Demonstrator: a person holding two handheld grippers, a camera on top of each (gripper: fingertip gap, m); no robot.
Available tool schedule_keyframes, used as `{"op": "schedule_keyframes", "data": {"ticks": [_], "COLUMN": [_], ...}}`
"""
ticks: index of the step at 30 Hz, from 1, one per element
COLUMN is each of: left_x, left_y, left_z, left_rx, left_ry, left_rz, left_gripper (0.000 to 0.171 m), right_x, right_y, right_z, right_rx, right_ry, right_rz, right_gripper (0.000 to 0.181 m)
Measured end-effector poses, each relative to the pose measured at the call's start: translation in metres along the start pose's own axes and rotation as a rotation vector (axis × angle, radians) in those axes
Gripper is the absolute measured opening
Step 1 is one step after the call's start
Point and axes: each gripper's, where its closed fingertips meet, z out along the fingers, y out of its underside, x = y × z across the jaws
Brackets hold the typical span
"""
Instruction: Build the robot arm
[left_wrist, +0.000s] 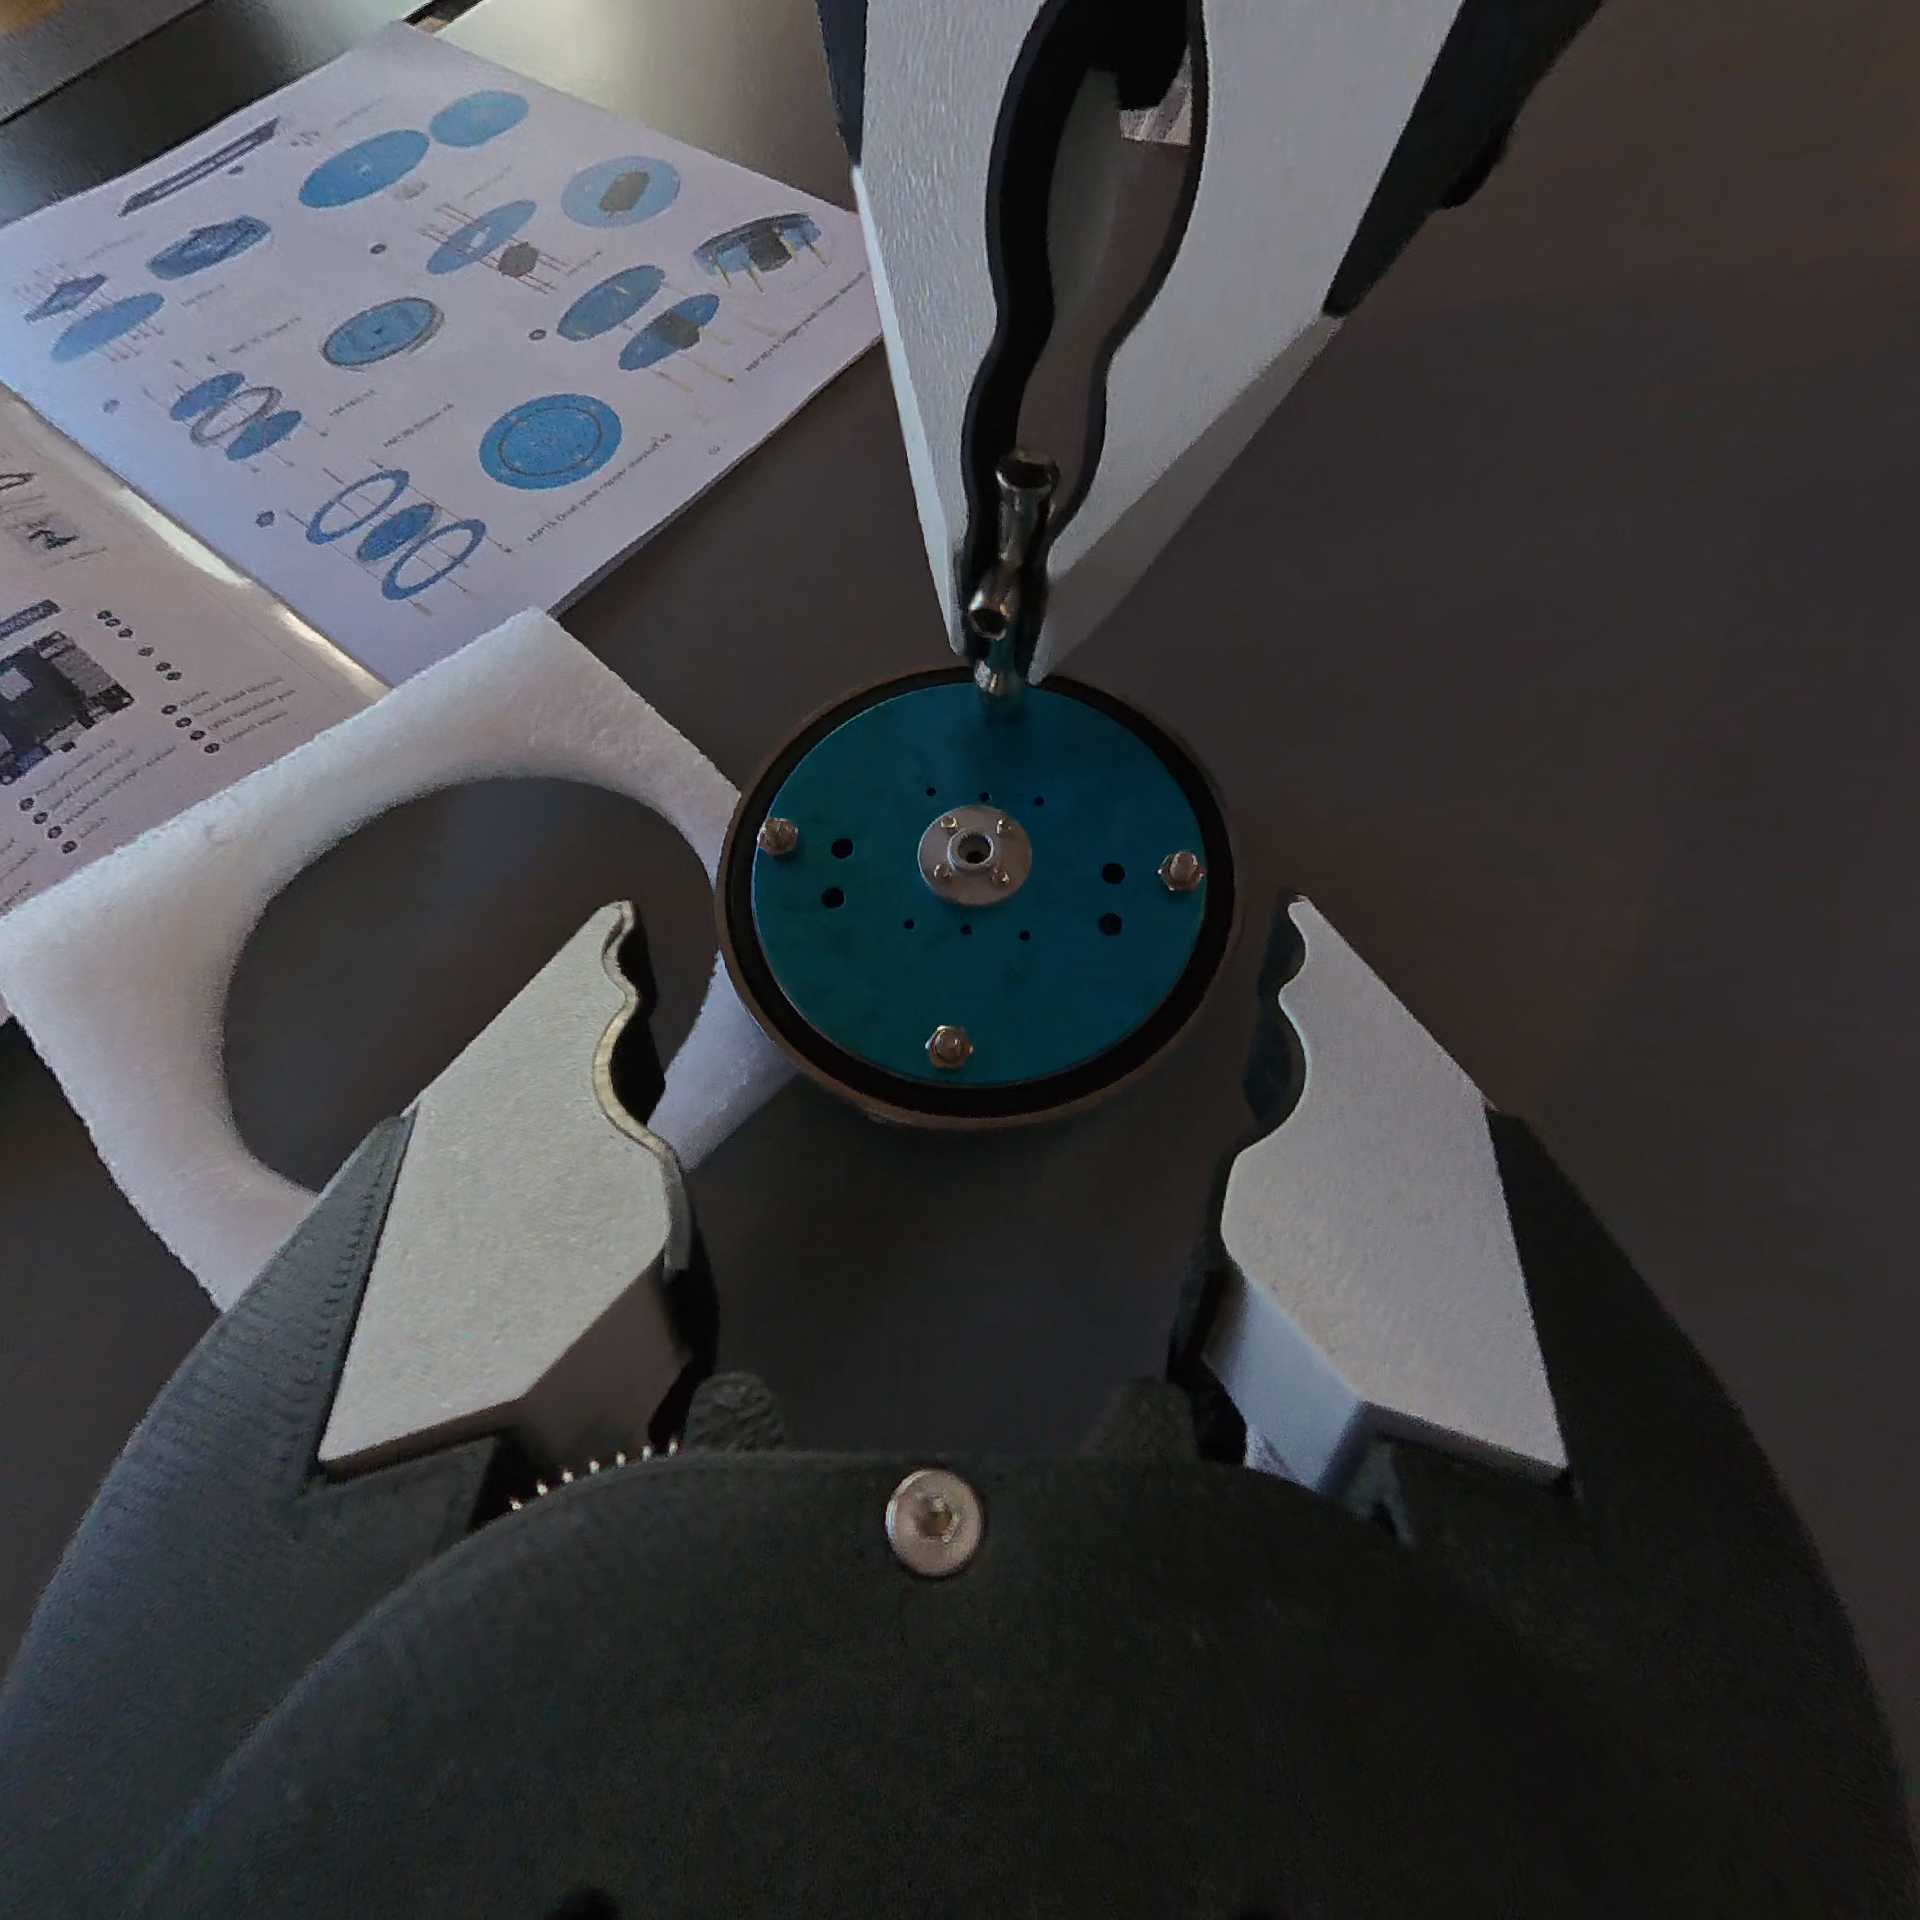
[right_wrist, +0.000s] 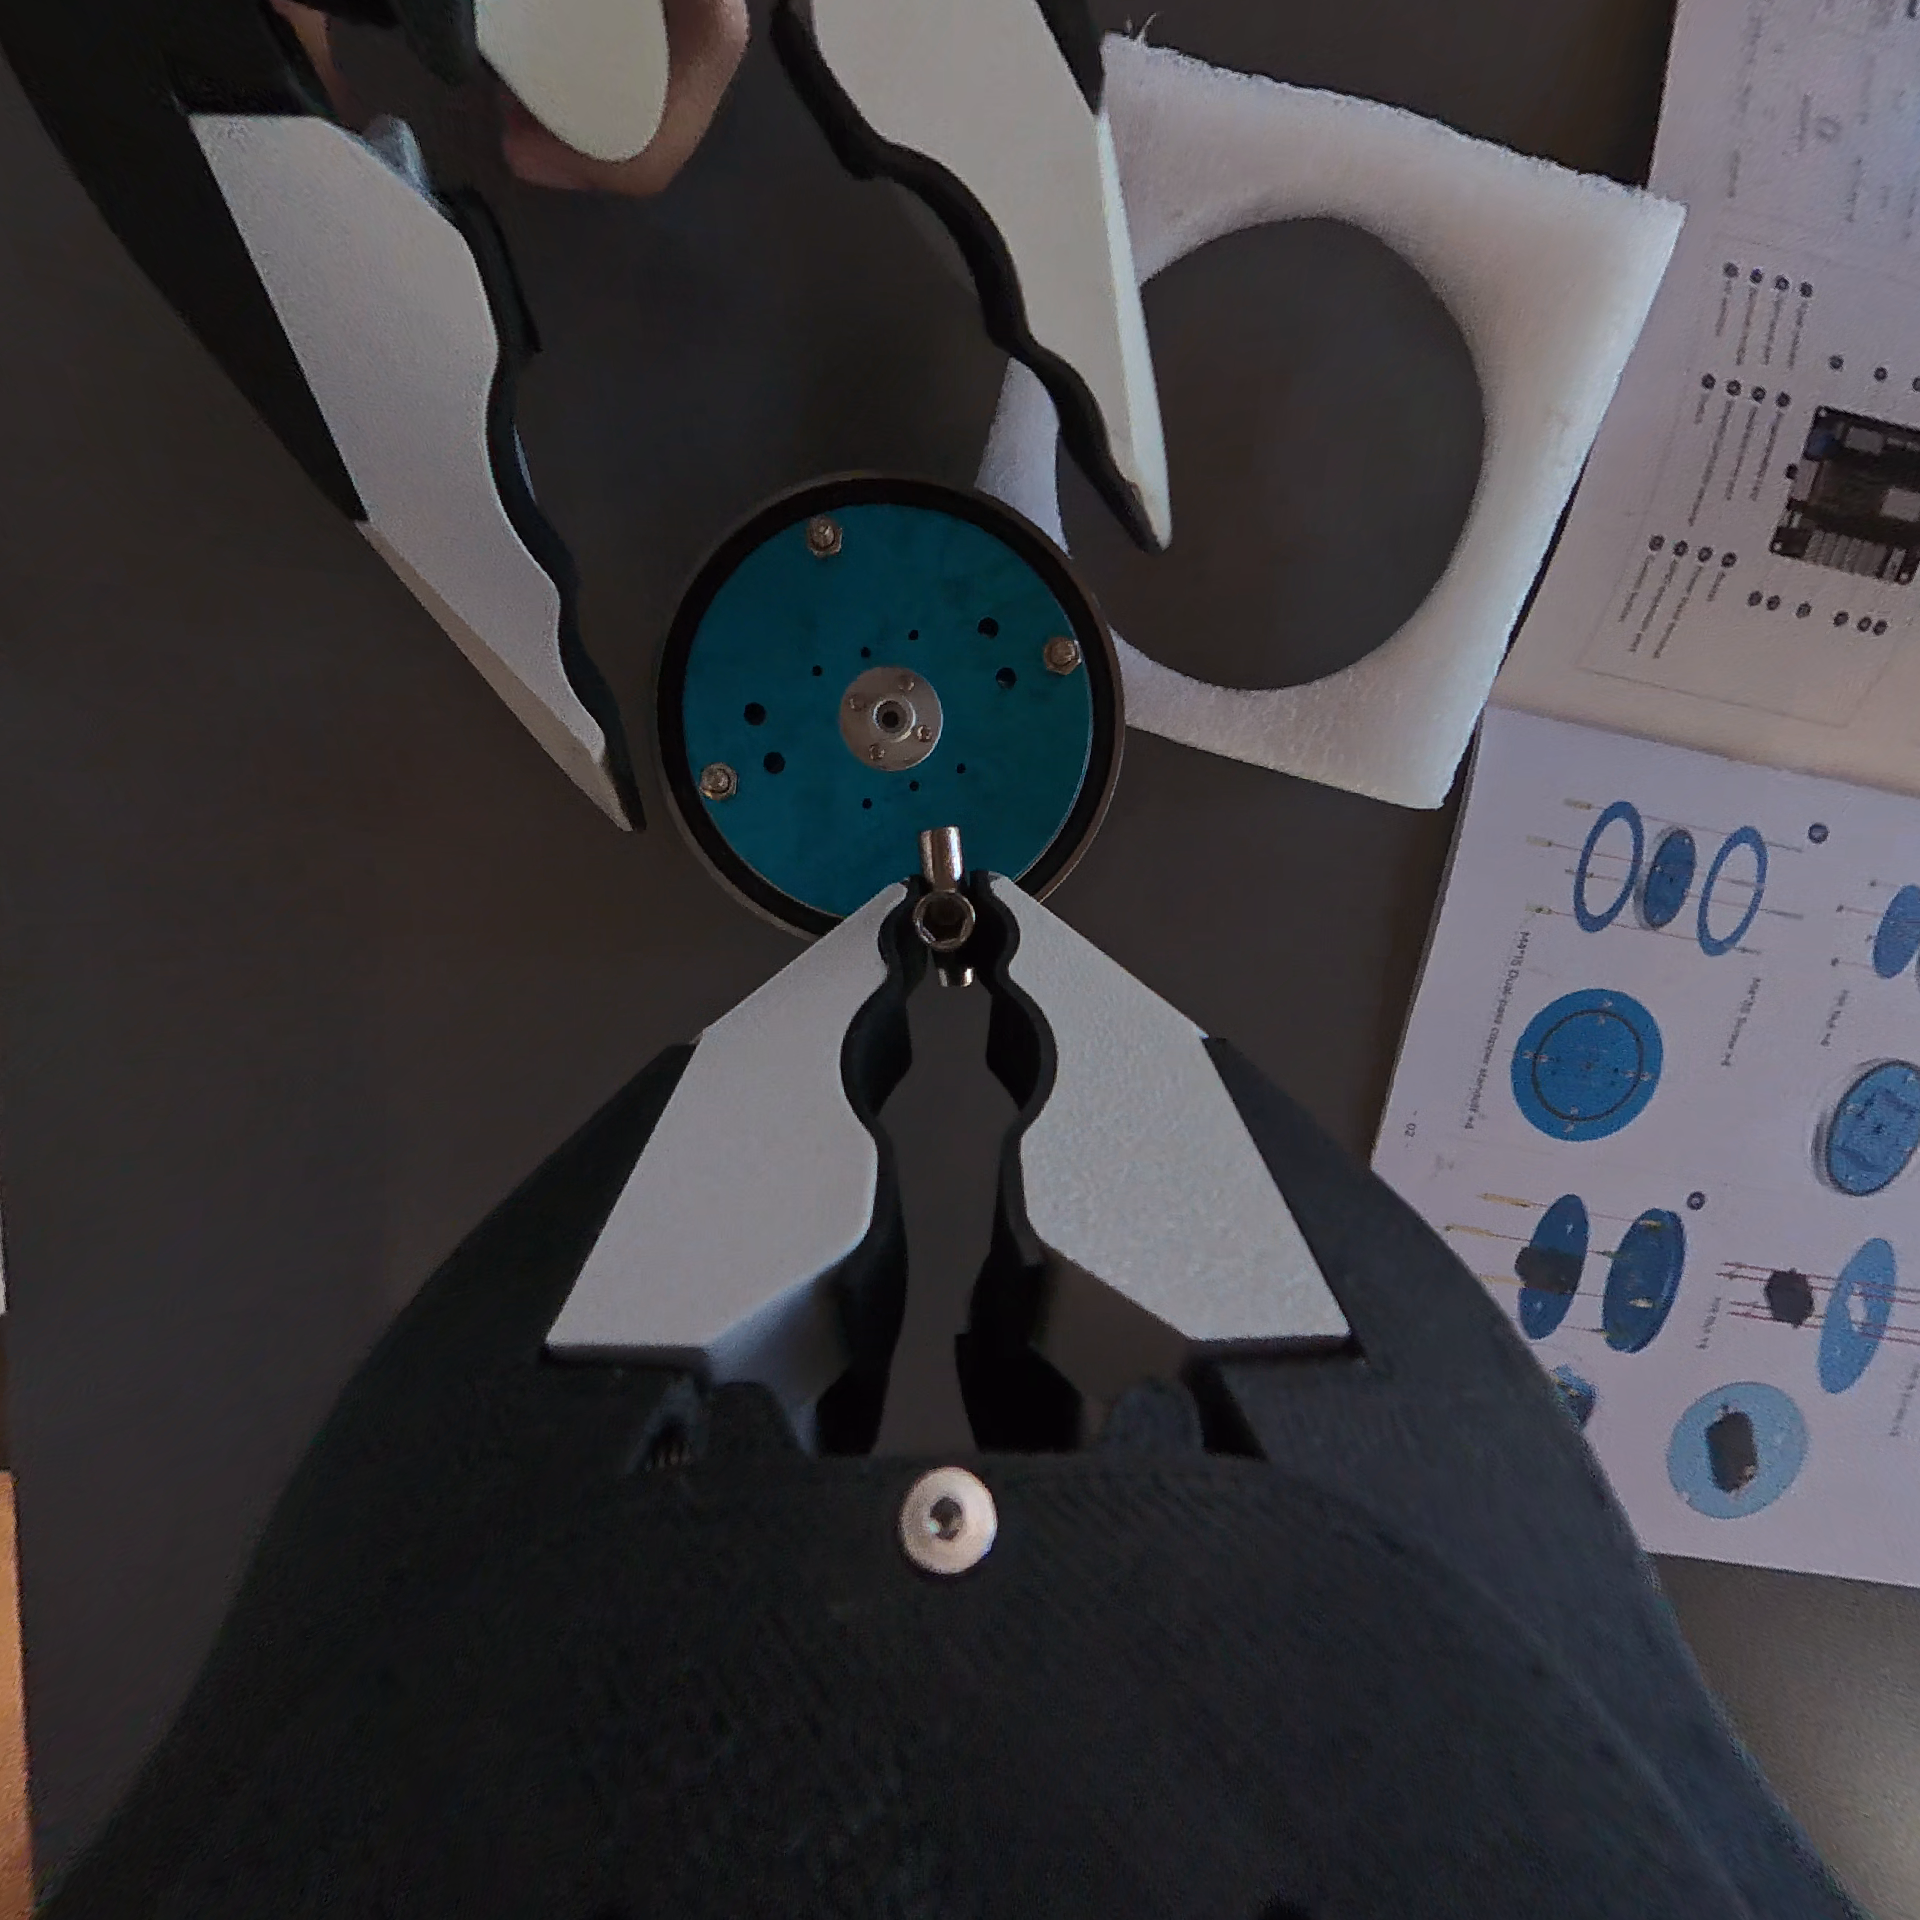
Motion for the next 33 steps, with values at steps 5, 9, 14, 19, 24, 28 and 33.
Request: {"op": "schedule_keyframes", "data": {"ticks": [5,9,14,19,24,28,33], "left_x": [0.002,0.004,0.004,0.004,0.004,0.003,0.003], "left_y": [-0.001,0.0,0.001,0.001,0.001,0.001,0.0], "left_z": [0.007,0.01,0.01,0.01,0.011,0.011,0.012], "left_rx": [-0.02,-0.037,-0.039,-0.039,-0.04,-0.041,-0.043], "left_ry": [-0.012,-0.003,0.008,0.004,0.0,-0.011,-0.016], "left_rz": [0.015,0.028,0.033,0.034,0.034,0.025,0.021], "left_gripper": [0.11,0.106,0.106,0.106,0.106,0.106,0.106], "right_x": [-0.002,-0.002,-0.004,-0.002,0.0,0.003,0.007], "right_y": [-0.001,-0.001,-0.001,0.001,0.0,0.0,0.0], "right_z": [0.001,0.001,0.003,0.004,0.004,0.005,0.004], "right_rx": [-0.031,-0.05,-0.028,-0.058,-0.014,0.024,0.154], "right_ry": [-0.013,-0.064,-0.136,-0.178,-0.077,0.01,0.169], "right_rz": [-0.19,-0.299,-0.395,-0.233,-0.047,0.274,0.575], "right_gripper": [0.008,0.008,0.008,0.007,0.008,0.008,0.008]}}
